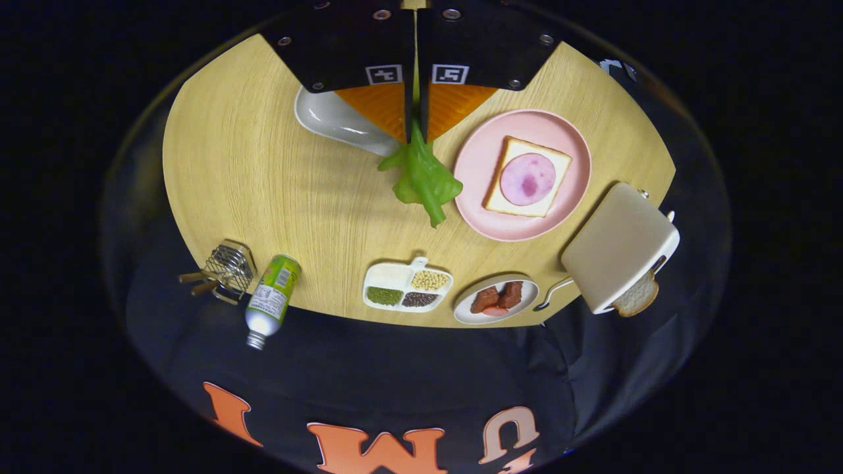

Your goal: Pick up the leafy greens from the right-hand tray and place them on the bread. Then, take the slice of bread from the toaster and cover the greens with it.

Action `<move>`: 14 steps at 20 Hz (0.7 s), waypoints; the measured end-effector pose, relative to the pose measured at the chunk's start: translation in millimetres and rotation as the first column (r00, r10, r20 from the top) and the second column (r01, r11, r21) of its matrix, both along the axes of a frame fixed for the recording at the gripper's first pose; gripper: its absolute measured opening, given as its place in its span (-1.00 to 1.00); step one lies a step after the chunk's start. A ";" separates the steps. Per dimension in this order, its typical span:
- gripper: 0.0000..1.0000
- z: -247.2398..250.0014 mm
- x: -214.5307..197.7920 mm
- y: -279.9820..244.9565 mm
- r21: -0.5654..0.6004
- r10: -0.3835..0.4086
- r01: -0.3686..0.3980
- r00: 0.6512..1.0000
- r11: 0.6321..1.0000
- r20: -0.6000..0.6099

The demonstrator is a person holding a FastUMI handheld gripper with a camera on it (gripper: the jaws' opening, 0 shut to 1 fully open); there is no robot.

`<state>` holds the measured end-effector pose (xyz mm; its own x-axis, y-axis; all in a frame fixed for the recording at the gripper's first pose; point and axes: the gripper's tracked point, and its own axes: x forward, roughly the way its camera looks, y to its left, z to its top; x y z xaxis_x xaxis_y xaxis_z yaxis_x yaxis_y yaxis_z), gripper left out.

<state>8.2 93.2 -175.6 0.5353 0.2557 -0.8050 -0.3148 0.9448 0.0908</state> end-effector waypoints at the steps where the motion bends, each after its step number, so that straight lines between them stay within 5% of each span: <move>1: -0.95 4.6 2.3 8.6 0.005 0.015 -0.015 1.000 1.000 0.013; 14: -0.96 11.5 24.4 95.6 0.046 0.135 -0.136 0.990 0.990 0.039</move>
